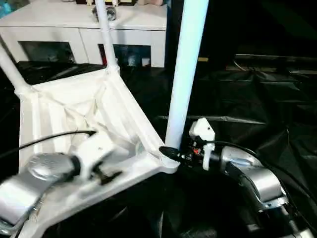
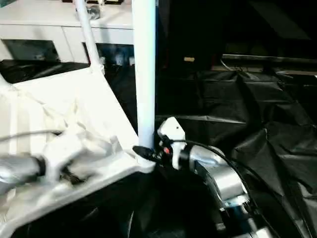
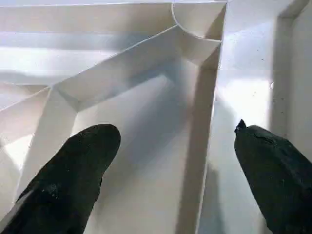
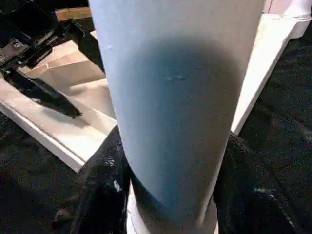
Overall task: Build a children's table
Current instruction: Rotate leg to tighten
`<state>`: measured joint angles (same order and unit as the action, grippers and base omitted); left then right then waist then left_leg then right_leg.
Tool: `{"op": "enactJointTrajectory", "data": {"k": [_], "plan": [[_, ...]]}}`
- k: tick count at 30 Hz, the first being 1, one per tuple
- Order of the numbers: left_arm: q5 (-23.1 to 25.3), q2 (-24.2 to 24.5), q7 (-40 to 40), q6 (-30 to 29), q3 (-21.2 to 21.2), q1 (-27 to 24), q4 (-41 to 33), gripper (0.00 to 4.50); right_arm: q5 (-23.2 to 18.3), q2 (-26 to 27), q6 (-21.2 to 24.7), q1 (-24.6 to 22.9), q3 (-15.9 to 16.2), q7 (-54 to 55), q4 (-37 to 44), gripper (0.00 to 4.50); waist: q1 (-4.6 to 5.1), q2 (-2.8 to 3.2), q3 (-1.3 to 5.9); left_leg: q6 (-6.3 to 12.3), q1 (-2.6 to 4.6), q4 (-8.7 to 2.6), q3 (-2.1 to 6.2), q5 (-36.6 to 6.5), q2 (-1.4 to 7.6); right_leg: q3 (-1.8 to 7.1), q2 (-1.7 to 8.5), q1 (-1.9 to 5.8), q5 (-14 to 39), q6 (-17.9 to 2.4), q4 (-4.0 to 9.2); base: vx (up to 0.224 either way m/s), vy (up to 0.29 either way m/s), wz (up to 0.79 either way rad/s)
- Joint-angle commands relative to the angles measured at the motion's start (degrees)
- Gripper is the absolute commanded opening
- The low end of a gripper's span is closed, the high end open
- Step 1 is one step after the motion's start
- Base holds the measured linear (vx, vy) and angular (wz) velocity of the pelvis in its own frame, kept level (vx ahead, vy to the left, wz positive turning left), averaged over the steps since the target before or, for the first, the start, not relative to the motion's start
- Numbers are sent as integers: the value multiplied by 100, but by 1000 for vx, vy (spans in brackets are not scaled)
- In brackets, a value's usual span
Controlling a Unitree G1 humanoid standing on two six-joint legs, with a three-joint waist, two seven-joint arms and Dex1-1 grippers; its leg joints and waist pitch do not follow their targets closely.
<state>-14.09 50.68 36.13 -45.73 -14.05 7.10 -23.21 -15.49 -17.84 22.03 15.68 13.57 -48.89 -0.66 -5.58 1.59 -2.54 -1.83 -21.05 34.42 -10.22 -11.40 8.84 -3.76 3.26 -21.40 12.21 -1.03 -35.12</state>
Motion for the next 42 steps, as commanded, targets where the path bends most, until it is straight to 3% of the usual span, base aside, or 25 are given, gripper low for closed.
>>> {"op": "enactJointTrajectory", "data": {"k": [1, 7, 12, 19, 32, 42], "plan": [[34, 25, 22, 60, -40, -32, -10, 450, -65, -112, 252, -142, 31, -72, -104, 192, 46, 110, 272, -247, 106, -511, 242, -1518, 449, 360, 507, 110, 1059, -949, 401, 0, 0, 0], [-839, -674, 192, -139, 539, 104, -393, 450, -48, -90, 276, -186, 36, -36, -70, 192, 40, 82, 262, -244, 104, -502, 221, -1519, 446, 362, 529, 133, 1032, -1114, 403, 0, 0, 0], [-1242, -784, 429, -335, 537, 122, -604, 450, -23, -60, 269, -151, 79, -20, -109, 192, 54, 52, 254, -179, 87, -497, 224, -1489, 435, 366, 531, 146, 1282, -1028, 422, 0, 0, 0], [-287, -270, 431, -239, -341, -33, -439, 450, 4, -83, 243, -143, 117, -19, -109, 192, 78, 78, 249, -188, 103, -507, 234, -1572, 446, 372, 514, 120, 1483, -847, 442, 0, 0, 0], [106, 56, 423, -14, -298, -102, -157, 450, -49, -225, 266, -402, 24, -26, 47, 192, 54, 88, 266, -199, 103, -502, 236, -1491, 446, 364, 519, 134, 1122, -971, 416, 0, 0, 0], [237, 245, 480, 286, -260, -285, -159, 450, -164, -290, 346, -568, -78, -14, 216, 192, 29, 102, 238, -288, 159, -527, 240, -1866, 461, 375, 523, 89, 1445, -944, 449, 0, 0, 0]]}}
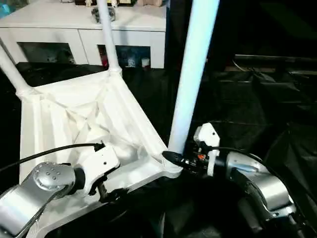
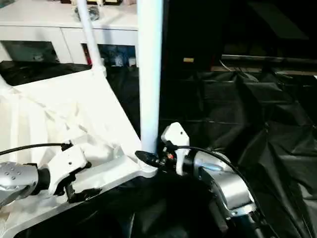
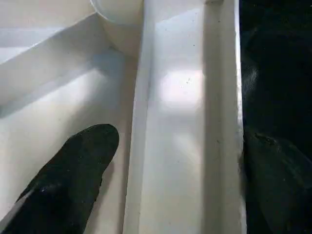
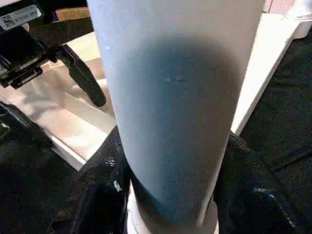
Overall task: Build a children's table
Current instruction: Rotate leg to tighten
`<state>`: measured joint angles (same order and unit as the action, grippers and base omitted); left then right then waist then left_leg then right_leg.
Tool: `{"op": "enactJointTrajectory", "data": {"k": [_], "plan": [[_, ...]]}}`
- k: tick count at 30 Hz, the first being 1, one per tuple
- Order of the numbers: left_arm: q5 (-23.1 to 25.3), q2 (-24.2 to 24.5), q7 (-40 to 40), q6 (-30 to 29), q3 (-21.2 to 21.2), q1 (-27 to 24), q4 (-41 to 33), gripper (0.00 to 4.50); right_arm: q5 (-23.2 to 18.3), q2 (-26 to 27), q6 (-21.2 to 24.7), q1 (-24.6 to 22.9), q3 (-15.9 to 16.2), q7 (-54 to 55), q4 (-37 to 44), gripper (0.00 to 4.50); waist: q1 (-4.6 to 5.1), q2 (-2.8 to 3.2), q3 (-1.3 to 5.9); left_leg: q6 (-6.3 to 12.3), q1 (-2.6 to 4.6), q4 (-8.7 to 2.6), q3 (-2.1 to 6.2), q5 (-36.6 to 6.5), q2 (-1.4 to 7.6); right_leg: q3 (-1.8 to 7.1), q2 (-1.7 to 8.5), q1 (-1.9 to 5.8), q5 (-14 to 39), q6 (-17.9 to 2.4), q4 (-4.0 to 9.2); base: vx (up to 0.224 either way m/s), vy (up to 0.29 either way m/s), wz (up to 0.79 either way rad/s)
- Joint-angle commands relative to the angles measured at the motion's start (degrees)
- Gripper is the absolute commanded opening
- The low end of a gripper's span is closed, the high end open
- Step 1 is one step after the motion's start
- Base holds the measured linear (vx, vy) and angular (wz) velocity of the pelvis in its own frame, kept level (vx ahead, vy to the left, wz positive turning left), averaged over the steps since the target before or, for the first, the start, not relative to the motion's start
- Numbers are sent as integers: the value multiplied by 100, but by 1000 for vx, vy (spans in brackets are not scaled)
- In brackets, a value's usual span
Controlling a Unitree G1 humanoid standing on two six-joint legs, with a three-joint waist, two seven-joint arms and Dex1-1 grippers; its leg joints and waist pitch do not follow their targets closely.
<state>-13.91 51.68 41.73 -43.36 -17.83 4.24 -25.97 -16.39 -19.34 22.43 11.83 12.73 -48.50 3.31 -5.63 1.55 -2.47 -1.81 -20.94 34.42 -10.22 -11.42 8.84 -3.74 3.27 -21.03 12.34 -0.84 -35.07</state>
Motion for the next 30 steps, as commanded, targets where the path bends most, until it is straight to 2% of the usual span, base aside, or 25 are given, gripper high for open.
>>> {"op": "enactJointTrajectory", "data": {"k": [1, 4, 5, 7, 15, 17, 19, 20, 21, 26, 29, 30], "plan": [[224, 147, -80, 56, 118, -1, 119, 450, -73, -138, 307, -182, 5, -53, -179, 192, 36, 103, 234, -297, 131, -531, 244, -1848, 459, 372, 526, 70, 1422, -957, 433, 0, 0, 0], [292, 189, -100, 140, 185, -30, 129, 450, -87, -111, 310, -165, 9, -71, -180, 192, 26, 75, 238, -275, 119, -530, 247, -1782, 458, 373, 537, 78, 1413, -941, 434, 0, 0, 0], [299, 194, -104, 147, 195, -34, 129, 450, -89, -109, 309, -164, 11, -75, -180, 192, 22, 87, 244, -265, 110, -526, 251, -1740, 457, 372, 541, 83, 1389, -938, 425, 0, 0, 0], [381, 283, -182, 266, 388, -62, 191, 450, -109, -70, 312, -150, 29, -86, -184, 192, 21, 75, 242, -242, 99, -526, 253, -1703, 456, 369, 539, 86, 1364, -935, 423, 0, 0, 0], [512, 451, -217, 461, 652, -142, 355, 450, -176, -65, 359, -175, 32, -125, -106, 192, 5, 96, 217, -321, 151, -537, 252, -2019, 465, 383, 542, 28, 1778, -863, 465, 0, 0, 0], [568, 528, -245, 515, 700, -218, 369, 450, -199, -72, 366, -197, 23, -140, -84, 192, 4, 87, 213, -324, 142, -538, 258, -2057, 462, 384, 546, 34, 1837, -843, 472, 0, 0, 0], [593, 572, -257, 547, 730, -261, 385, 450, -206, -69, 366, -202, 17, -141, -85, 192, -8, 87, 206, -353, 171, -541, 252, -2159, 464, 391, 543, 3, 1984, -798, 486, 0, 0, 0], [598, 591, -274, 578, 760, -288, 404, 450, -208, -59, 366, -198, 16, -135, -92, 192, -15, 91, 208, -360, 173, -543, 255, -2161, 469, 394, 550, 2, 1986, -800, 486, 0, 0, 0], [598, 594, -278, 586, 767, -295, 409, 450, -207, -56, 364, -196, 16, -133, -95, 192, -15, 90, 203, -360, 146, -552, 267, -2157, 467, 391, 554, 17, 2005, -795, 481, 0, 0, 0], [459, 507, -275, 672, 855, -316, 397, 450, -148, -21, 309, -123, 36, -105, -192, 192, -29, 100, 220, -404, 154, -564, 277, -2179, 475, 387, 550, 16, 1833, -805, 459, 0, 0, 0], [139, 195, -199, 796, 1045, -296, 288, 450, -71, -10, 196, -54, 59, -69, -278, 192, -30, 98, 222, -415, 152, -557, 266, -2143, 476, 387, 566, 22, 1723, -892, 466, 0, 0, 0], [-120, -30, -115, 891, 1146, -272, 211, 450, 17, 16, 86, 7, 79, -14, -360, 192, -35, 97, 222, -422, 153, -549, 264, -2151, 470, 384, 567, 17, 1720, -909, 458, 0, 0, 0]]}}
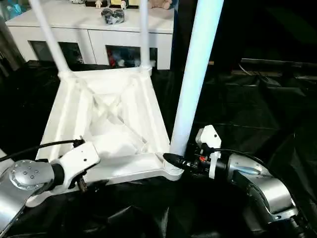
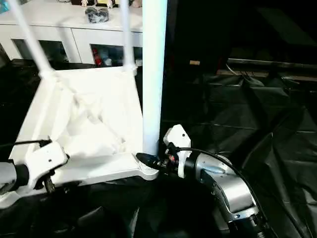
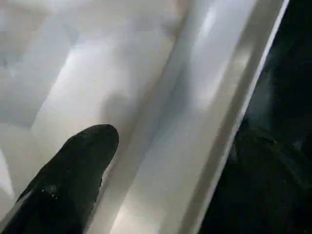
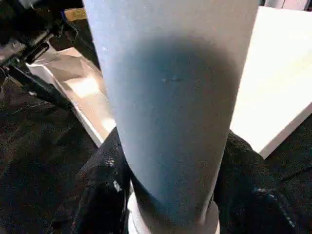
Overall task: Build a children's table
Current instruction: Rotate leg to tighten
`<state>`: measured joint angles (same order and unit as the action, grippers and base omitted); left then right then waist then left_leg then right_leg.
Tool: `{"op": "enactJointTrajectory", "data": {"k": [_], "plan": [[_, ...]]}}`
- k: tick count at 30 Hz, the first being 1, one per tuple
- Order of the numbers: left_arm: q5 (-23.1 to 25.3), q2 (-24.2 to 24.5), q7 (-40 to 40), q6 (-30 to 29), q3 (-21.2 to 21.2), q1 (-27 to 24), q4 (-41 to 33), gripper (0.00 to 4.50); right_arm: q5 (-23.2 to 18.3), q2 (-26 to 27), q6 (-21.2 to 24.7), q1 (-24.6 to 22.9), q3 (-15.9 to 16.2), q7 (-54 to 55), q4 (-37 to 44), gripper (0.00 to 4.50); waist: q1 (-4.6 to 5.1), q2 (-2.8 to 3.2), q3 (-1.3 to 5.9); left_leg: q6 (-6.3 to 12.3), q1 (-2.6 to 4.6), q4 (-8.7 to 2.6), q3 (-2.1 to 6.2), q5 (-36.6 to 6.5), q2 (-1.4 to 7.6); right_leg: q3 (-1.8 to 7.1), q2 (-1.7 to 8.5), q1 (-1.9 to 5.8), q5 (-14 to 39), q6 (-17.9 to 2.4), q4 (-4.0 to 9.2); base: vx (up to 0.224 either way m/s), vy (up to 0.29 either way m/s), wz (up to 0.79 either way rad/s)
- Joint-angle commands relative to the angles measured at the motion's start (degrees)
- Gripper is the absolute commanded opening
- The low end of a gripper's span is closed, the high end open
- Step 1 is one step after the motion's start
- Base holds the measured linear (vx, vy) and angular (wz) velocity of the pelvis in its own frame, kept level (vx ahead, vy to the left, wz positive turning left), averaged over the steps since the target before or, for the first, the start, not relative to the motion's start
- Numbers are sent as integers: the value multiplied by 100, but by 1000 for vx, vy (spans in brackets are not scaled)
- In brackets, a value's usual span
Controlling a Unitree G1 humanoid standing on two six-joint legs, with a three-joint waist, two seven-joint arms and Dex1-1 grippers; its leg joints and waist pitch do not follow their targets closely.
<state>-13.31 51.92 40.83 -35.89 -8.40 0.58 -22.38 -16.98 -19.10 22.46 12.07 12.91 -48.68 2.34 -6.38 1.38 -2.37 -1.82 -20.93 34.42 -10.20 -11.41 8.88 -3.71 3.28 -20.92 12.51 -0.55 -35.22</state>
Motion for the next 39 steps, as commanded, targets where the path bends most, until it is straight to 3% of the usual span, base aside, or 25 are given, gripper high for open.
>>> {"op": "enactJointTrajectory", "data": {"k": [1, 2, 3, 7, 8, 10, 13, 14, 18, 19, 20, 22, 24, 25, 26, 27, 29, 31, 32, 35, 37, 39], "plan": [[-351, -206, 38, 215, 271, 109, -194, 450, 137, 13, 8, 28, 74, 45, -323, 192, 45, 110, 220, -420, 124, -548, 267, -2109, 461, 376, 577, 35, 1650, -976, 460, 0, 0, 0], [-682, -476, 224, 321, 221, 150, -271, 450, 246, 135, -136, 168, 54, 216, -526, 192, 55, 72, 221, -398, 126, -552, 261, -2088, 461, 379, 563, 34, 1627, -970, 466, 0, 0, 0], [-832, -620, 321, 366, 147, 180, -288, 450, 268, 202, -178, 242, 37, 280, -623, 192, 67, 75, 212, -393, 106, -552, 266, -2083, 452, 378, 580, 40, 1668, -995, 448, 0, 0, 0], [-1121, -939, 481, 242, -22, 312, -213, 450, 181, 283, -135, 325, -43, 315, -679, 192, 121, 28, 208, -344, 99, -546, 252, -2025, 444, 389, 573, 51, 1962, -885, 481, 0, 0, 0], [-1174, -1093, 513, 194, -76, 390, -134, 450, 114, 316, -96, 350, -103, 332, -686, 226, 136, 26, 209, -326, 101, -543, 243, -1991, 440, 392, 566, 50, 1972, -869, 481, 0, 0, 0], [-961, -1347, 519, 309, -274, 629, 267, 450, 62, 316, -29, 388, -174, 369, -665, 261, 138, 52, 212, -302, 126, -526, 232, -1895, 440, 396, 557, 28, 2020, -833, 509, 0, 0, 0], [-656, -1433, 526, 406, -465, 841, 700, 450, 214, 259, -204, 395, -157, 392, -703, 271, 148, 35, 232, -301, 87, -538, 247, -1752, 444, 381, 545, 68, 1824, -792, 478, 0, 0, 0], [-551, -1443, 536, 451, -540, 913, 837, 450, 244, 250, -255, 398, -172, 399, -722, 271, 144, 67, 235, -295, 94, -529, 246, -1738, 440, 383, 550, 62, 1780, -788, 481, 0, 0, 0], [-535, -1519, 590, 362, -698, 1089, 1167, 450, 237, 159, -306, 391, -204, 337, -710, 271, 153, 73, 262, -268, 93, -517, 233, -1534, 443, 370, 536, 89, 1253, -939, 433, 0, 0, 0], [-509, -1641, 591, 293, -768, 1219, 1432, 432, 257, 88, -321, 368, -218, 296, -664, 275, 150, 72, 270, -250, 90, -514, 230, -1483, 443, 371, 541, 98, 1153, -972, 423, 0, 0, 0], [-424, -1686, 582, 375, -811, 1285, 1564, 432, 262, 65, -326, 364, -232, 293, -656, 275, 123, 134, 283, -236, 117, -490, 219, -1392, 440, 368, 540, 86, 969, -1037, 418, 0, 0, 0], [-311, -1742, 628, 524, -886, 1393, 1777, 421, 260, 13, -339, 346, -265, 280, -629, 277, 139, 87, 293, -183, 72, -490, 223, -1267, 440, 358, 540, 140, 749, -1074, 397, 0, 0, 0], [-300, -1756, 706, 577, -926, 1436, 1847, 403, 263, -21, -342, 331, -288, 283, -606, 277, 137, 83, 291, -112, 52, -485, 230, -1141, 443, 354, 555, 158, 605, -1122, 389, 0, 0, 0], [-356, -1784, 815, 551, -945, 1460, 1880, 391, 255, -52, -345, 318, -312, 272, -592, 277, 129, 179, 299, -121, 71, -470, 229, -1157, 444, 354, 558, 141, 548, -1171, 371, 0, 0, 0], [-413, -1818, 898, 548, -950, 1469, 1883, 391, 243, -81, -349, 301, -331, 253, -571, 277, 157, 126, 291, -108, 67, -475, 219, -1197, 448, 351, 549, 158, 525, -1205, 386, 0, 0, 0], [-444, -1843, 946, 554, -951, 1476, 1891, 385, 231, -100, -352, 292, -341, 240, -561, 277, 152, 118, 297, -97, 68, -473, 220, -1182, 450, 350, 550, 165, 497, -1226, 378, 0, 0, 0], [-343, -1990, 919, 619, -1061, 1589, 2078, 354, 224, -128, -367, 270, -352, 247, -535, 277, 133, 160, 295, -40, 75, -459, 213, -1117, 454, 351, 557, 153, 465, -1284, 375, 0, 0, 0], [-219, -2062, 893, 647, -1159, 1671, 2239, 348, 222, -135, -372, 265, -343, 253, -526, 277, 128, 140, 289, -26, 81, -453, 201, -1162, 446, 356, 559, 157, 582, -1278, 396, 0, 0, 0], [-134, -2074, 887, 659, -1225, 1700, 2321, 348, 221, -134, -372, 256, -331, 257, -509, 277, 129, 185, 285, -34, 63, -462, 219, -1176, 453, 352, 568, 174, 644, -1266, 393, 0, 0, 0], [-25, -2099, 886, 680, -1305, 1734, 2458, 318, 213, -133, -361, 240, -309, 275, -464, 277, 146, 154, 280, -21, 72, -462, 216, -1235, 454, 355, 565, 170, 777, -1222, 412, 0, 0, 0], [44, -2172, 814, 616, -1276, 1766, 2564, 305, 207, -134, -352, 240, -311, 257, -431, 277, 138, 188, 277, 12, 58, -448, 216, -1149, 454, 358, 582, 170, 799, -1253, 414, 0, 0, 0], [115, -2216, 706, 558, -1265, 1809, 2695, 276, 198, -148, -347, 232, -304, 225, -403, 277, 142, 178, 276, 17, 59, -453, 216, -1159, 463, 354, 575, 171, 819, -1268, 416, 0, 0, 0]]}}
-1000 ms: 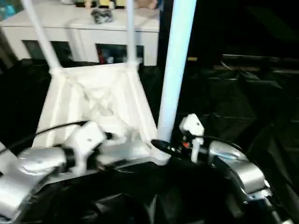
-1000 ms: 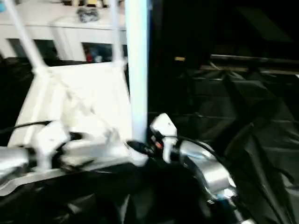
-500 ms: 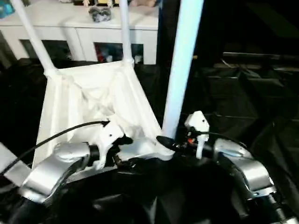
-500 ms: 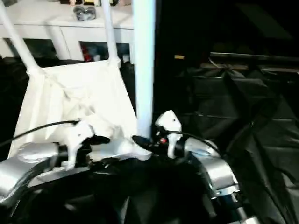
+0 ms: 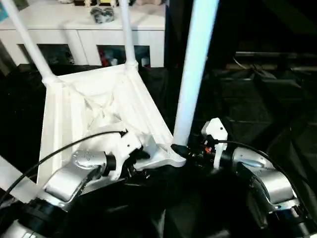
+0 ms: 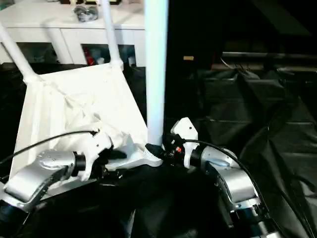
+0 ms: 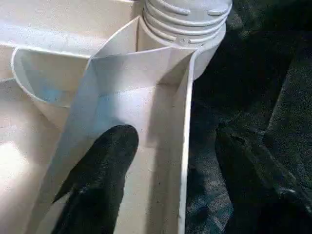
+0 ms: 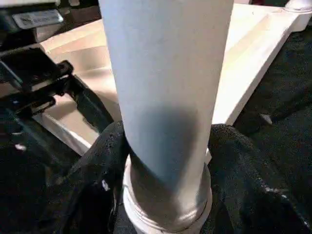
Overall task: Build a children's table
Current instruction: Rotate leg to tighten
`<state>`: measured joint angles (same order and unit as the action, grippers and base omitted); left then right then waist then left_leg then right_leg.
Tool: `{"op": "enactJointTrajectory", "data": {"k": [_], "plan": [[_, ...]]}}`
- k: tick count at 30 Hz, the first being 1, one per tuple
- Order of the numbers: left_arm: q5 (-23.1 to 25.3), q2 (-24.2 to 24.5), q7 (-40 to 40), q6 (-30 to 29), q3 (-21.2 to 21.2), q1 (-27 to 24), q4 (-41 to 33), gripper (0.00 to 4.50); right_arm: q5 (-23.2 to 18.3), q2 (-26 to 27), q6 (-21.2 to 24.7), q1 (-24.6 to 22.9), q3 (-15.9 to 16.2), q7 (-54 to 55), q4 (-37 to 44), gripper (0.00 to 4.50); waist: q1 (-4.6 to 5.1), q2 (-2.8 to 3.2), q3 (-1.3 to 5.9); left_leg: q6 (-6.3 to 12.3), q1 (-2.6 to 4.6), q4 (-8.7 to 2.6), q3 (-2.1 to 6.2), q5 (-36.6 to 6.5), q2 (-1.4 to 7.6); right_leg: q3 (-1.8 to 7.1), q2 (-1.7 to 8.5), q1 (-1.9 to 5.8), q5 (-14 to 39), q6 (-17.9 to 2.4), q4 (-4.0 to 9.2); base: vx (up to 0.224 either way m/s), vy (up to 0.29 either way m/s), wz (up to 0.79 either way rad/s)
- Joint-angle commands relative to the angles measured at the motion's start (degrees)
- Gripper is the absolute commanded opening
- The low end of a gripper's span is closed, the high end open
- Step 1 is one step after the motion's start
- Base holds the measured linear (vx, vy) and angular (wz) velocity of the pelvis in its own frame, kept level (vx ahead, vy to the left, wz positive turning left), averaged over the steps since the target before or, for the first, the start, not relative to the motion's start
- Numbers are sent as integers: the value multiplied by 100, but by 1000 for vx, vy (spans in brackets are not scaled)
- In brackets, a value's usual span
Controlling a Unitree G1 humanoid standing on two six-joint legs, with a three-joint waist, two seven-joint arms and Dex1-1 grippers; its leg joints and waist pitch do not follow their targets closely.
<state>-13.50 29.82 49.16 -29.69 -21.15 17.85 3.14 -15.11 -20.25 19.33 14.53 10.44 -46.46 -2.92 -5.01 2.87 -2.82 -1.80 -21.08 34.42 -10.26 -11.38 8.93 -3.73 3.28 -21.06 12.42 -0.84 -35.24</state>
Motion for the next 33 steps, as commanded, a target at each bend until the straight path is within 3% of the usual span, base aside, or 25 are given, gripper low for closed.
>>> {"op": "enactJointTrajectory", "data": {"k": [1, 8, 10, 17, 19, 21, 24, 29, 30, 33], "plan": [[163, -30, -178, -70, 14, 107, 222, 276, 9, -42, -34, -19, -47, -9, 134, 277, 10, 27, 318, 23, 72, -452, 223, -1154, 455, 352, 566, 185, 823, -1238, 416, 0, 0, 0], [127, -114, -135, -87, 98, 157, 381, 227, 8, -83, -40, -53, -43, -35, 161, 277, 2, 34, 326, 68, 71, -446, 222, -1125, 455, 353, 576, 181, 817, -1245, 422, 0, 0, 0], [94, -101, -19, -104, 94, 110, 324, 193, 30, -139, -53, -71, -43, -66, 151, 277, 4, 42, 322, 62, 73, -449, 223, -1163, 455, 352, 578, 184, 901, -1231, 430, 0, 0, 0], [36, 60, 380, -178, -83, -52, 123, 143, 135, -195, -160, 5, 62, -199, -133, 277, 14, 55, 331, 102, 70, -448, 227, -1112, 464, 346, 576, 176, 814, -1258, 416, 0, 0, 0], [-7, 67, 439, -209, -75, -72, 68, 124, 150, -204, -175, 52, 119, -276, -207, 247, 23, 21, 330, 128, 64, -445, 220, -1085, 459, 346, 575, 182, 762, -1309, 405, 0, 0, 0], [-43, 76, 543, -183, -58, -104, 20, 106, 136, -202, -168, 116, 180, -383, -301, 240, 13, 41, 329, 154, 70, -431, 210, -1059, 454, 349, 582, 174, 784, -1335, 416, 0, 0, 0], [-106, 108, 699, -144, -35, -162, -61, 82, 225, -181, -263, 254, 279, -479, -515, 215, 24, -16, 318, 188, 63, -440, 204, -1067, 453, 347, 578, 176, 904, -1304, 424, 0, 0, 0], [-117, 171, 760, -141, 1, -230, -134, 58, 368, -144, -411, 443, 434, -610, -785, 203, 78, 10, 319, 199, 41, -442, 223, -1034, 448, 336, 578, 188, 961, -1289, 413, 0, 0, 0], [-117, 184, 767, -151, 20, -244, -151, 34, 380, -146, -424, 484, 461, -672, -831, 200, 91, -39, 322, 231, 40, -437, 219, -993, 454, 344, 588, 193, 904, -1311, 402, 0, 0, 0], [-109, 190, 778, -140, 74, -272, -143, 21, 460, -182, -514, 535, 537, -806, -908, 199, 125, -16, 320, 260, 49, -432, 211, -979, 451, 338, 572, 183, 840, -1355, 407, 0, 0, 0]]}}
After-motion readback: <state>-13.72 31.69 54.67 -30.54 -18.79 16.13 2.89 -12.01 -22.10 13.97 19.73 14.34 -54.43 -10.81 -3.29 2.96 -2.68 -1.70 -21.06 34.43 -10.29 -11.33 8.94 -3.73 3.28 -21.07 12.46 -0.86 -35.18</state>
